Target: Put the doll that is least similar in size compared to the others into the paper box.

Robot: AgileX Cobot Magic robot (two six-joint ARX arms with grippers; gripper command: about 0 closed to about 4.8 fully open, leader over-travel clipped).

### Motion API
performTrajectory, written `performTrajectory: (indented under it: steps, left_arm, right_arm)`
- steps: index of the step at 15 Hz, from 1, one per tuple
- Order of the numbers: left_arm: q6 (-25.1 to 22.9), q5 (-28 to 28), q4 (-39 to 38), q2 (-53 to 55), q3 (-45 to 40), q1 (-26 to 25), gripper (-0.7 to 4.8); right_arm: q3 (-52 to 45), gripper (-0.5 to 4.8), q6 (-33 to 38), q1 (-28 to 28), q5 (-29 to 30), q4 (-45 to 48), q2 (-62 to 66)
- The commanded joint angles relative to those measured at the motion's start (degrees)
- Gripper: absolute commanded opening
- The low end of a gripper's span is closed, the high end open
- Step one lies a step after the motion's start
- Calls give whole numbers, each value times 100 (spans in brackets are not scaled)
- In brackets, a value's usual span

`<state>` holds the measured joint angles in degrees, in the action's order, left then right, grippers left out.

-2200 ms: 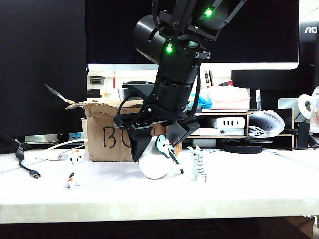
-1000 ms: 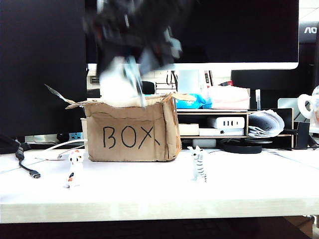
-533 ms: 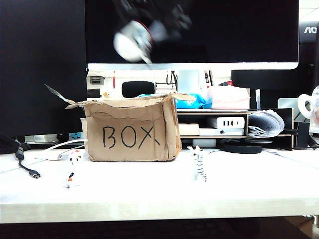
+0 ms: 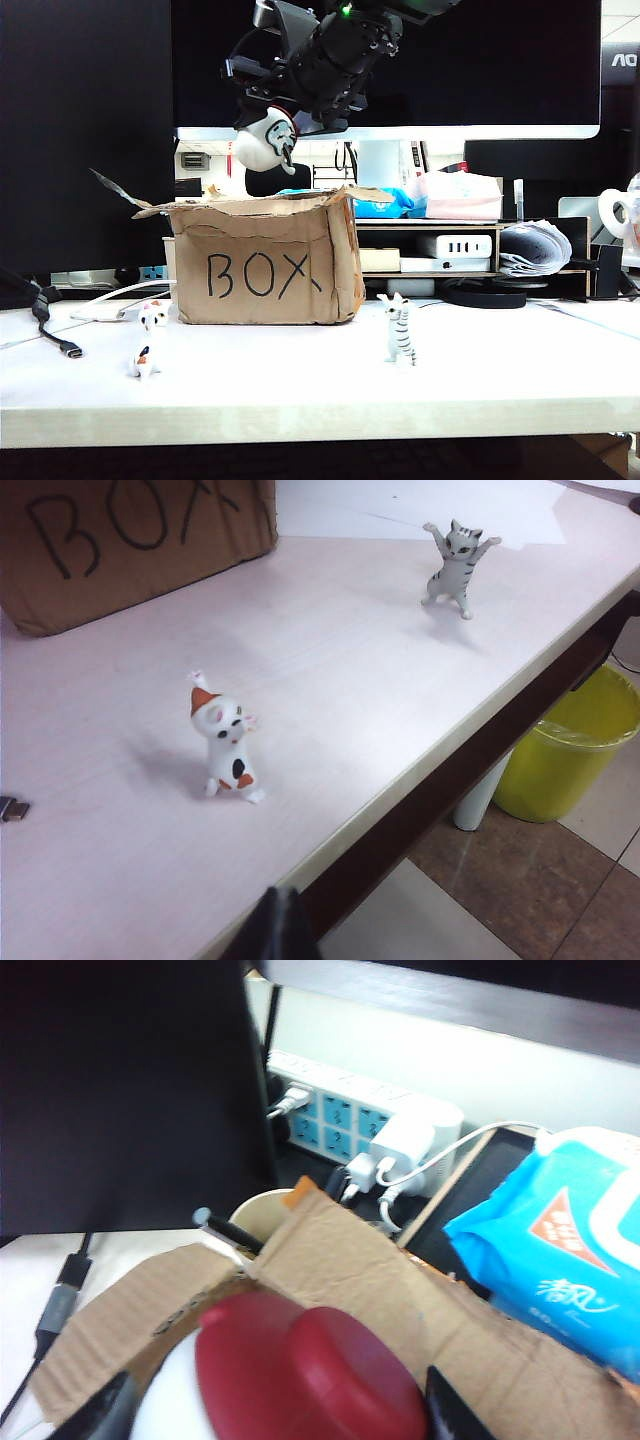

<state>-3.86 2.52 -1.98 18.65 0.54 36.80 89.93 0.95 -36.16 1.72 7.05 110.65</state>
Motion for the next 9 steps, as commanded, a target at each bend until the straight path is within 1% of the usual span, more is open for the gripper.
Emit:
performTrajectory:
  steps: [1,3,4,6,7,9]
  left_arm:
    - [-22,13,79,-2,9,-9,-5]
    - [-22,13,79,-2,9,-9,-5]
    - [-22,13,77,-2,9,-9,-5]
    - [-22,13,77,-2,9,-9,-5]
    - [-22,13,77,-2,9,-9,-5]
    - [-22,13,77,-2,9,-9,-5]
  right_arm:
    - [76,212,-120,7,-26,214,-20]
    - [76,220,-120,4,15,175,-20]
    - [76,273,-120,4,15,179,-20]
    - [76,416,-249,4,15,177,-20]
    - [76,455,-275,4,13,177,-20]
    - [76,455,-273,4,15,177,-20]
